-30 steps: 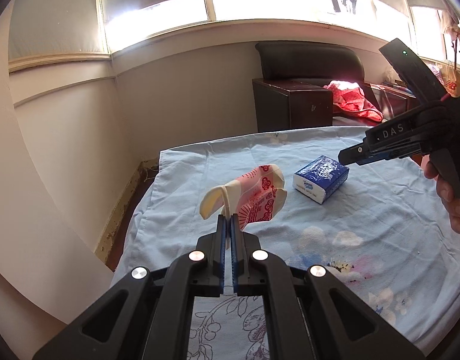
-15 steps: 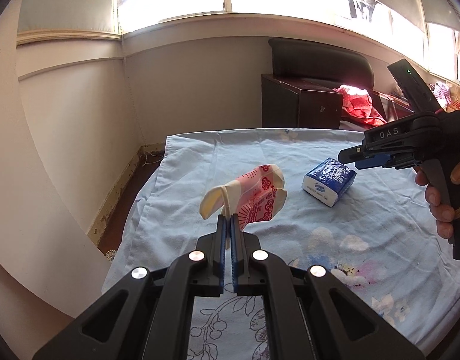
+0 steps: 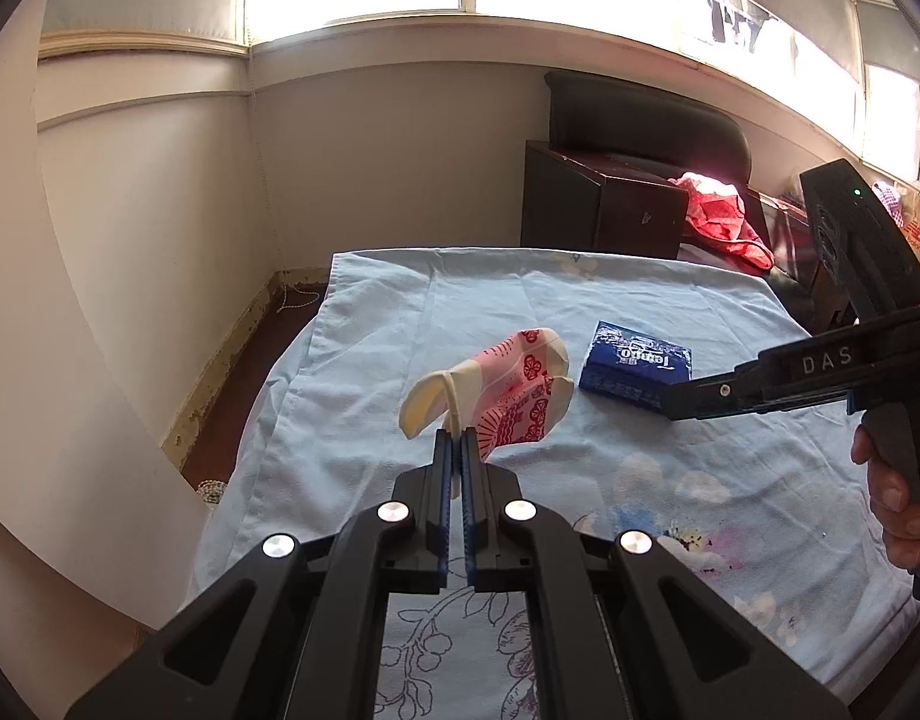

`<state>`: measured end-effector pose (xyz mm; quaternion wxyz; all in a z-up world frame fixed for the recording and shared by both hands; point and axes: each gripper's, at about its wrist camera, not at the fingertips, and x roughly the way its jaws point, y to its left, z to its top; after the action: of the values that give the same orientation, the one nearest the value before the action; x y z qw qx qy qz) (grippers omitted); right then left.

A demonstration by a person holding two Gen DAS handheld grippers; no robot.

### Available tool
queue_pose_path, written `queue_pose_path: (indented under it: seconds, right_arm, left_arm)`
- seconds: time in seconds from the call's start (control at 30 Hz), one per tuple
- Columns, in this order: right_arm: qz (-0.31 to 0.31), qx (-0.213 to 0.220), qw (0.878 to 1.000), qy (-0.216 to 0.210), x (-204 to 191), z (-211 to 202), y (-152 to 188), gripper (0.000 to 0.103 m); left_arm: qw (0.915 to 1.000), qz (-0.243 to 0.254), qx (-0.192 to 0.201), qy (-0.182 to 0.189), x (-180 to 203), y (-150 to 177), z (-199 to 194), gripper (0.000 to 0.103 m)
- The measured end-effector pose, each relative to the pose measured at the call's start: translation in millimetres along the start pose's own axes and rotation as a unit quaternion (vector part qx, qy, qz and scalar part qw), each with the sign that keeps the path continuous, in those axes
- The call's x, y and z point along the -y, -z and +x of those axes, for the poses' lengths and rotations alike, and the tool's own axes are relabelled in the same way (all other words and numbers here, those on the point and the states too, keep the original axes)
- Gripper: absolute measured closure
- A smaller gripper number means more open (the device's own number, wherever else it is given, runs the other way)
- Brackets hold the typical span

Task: Collect trash
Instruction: 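Grasp the crushed pink paper cup with the left tool while the right tool grasps the blue Tempo tissue pack, then carry the paper cup and tissue pack over the bucket and open both tools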

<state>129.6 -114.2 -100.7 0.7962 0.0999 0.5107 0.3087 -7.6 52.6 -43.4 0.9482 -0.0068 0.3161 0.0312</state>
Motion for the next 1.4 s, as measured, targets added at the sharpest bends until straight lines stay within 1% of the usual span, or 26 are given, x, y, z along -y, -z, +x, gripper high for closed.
queue_pose_path:
  seconds: [0.03,0.13,0.17,0.2,0.23,0.3,0.37,0.4,0.47,0.53,0.6,0.7,0.87,0.9,0.93,0.97,1.07,1.17,1.27,1.4]
  right_arm:
    - [-0.014,0.007,1.0,0.011,-4,-3,-1,0.059]
    - [-0.046,0.04,0.996,0.067,-8,-13,-8,0.059]
    - [-0.054,0.045,0.995,0.078,-9,-14,-12,0.058]
    - [-0.064,0.045,0.993,0.084,-10,-14,-16,0.052]
    - [-0.077,0.043,0.993,0.084,-11,-12,-20,0.05]
    - [-0.107,0.036,0.989,0.093,-16,-5,-24,0.049]
    - [-0.135,0.019,0.986,0.101,-19,6,-28,0.045]
    - [-0.151,0.016,0.982,0.109,-21,12,-28,0.042]
    - [-0.185,0.023,0.975,0.122,-25,17,-29,0.041]
    - [-0.194,0.025,0.972,0.134,-24,21,-30,0.041]
    - [-0.195,0.027,0.971,0.133,-23,25,-31,0.041]
    - [-0.192,0.027,0.971,0.142,-20,34,-34,0.04]
    - [-0.185,0.017,0.973,0.136,-15,40,-33,0.041]
    - [-0.185,0.019,0.974,0.132,-15,38,-30,0.042]
    - [-0.183,0.022,0.974,0.13,-16,35,-27,0.048]
    - [-0.181,0.024,0.975,0.129,-15,32,-25,0.048]
    - [-0.167,0.037,0.977,0.129,-14,17,-15,0.048]
    - [-0.143,0.055,0.981,0.117,-11,-2,-3,0.048]
    - [-0.118,0.075,0.984,0.115,-5,-26,10,0.048]
    - [-0.075,0.108,0.984,0.119,12,-66,27,0.048]
  left_arm:
    - [1.0,-0.006,-0.002,0.002,-3,0,1,0.101]
    - [0.9995,-0.026,-0.013,0.011,-10,0,3,0.101]
    - [0.9992,-0.033,-0.016,0.015,-12,0,4,0.101]
    - [0.9988,-0.039,-0.021,0.02,-14,-1,5,0.101]
    - [0.9983,-0.045,-0.026,0.025,-16,-1,7,0.101]
    - [0.997,-0.059,-0.036,0.034,-20,-1,10,0.101]
    - [0.9952,-0.076,-0.044,0.043,-25,-2,11,0.101]
    - [0.9941,-0.085,-0.048,0.048,-27,-3,12,0.101]
    - [0.992,-0.099,-0.056,0.055,-31,-3,14,0.101]
    - [0.9906,-0.108,-0.062,0.057,-34,-3,17,0.101]
    - [0.9898,-0.113,-0.066,0.057,-35,-3,19,0.101]
    - [0.9893,-0.115,-0.069,0.058,-33,-3,19,0.101]
    - [0.9911,-0.104,-0.061,0.058,-27,-6,12,0.101]
    - [0.9917,-0.1,-0.058,0.056,-26,-6,10,0.101]
    - [0.9922,-0.097,-0.055,0.056,-25,-7,8,0.101]
    - [0.9924,-0.095,-0.052,0.056,-24,-8,6,0.101]
    - [0.9929,-0.092,-0.047,0.06,-20,-11,1,0.101]
    - [0.9936,-0.084,-0.039,0.065,-14,-14,-6,0.101]
    - [0.9941,-0.074,-0.032,0.074,-4,-18,-12,0.101]
    - [0.9937,-0.056,-0.023,0.094,17,-24,-20,0.101]
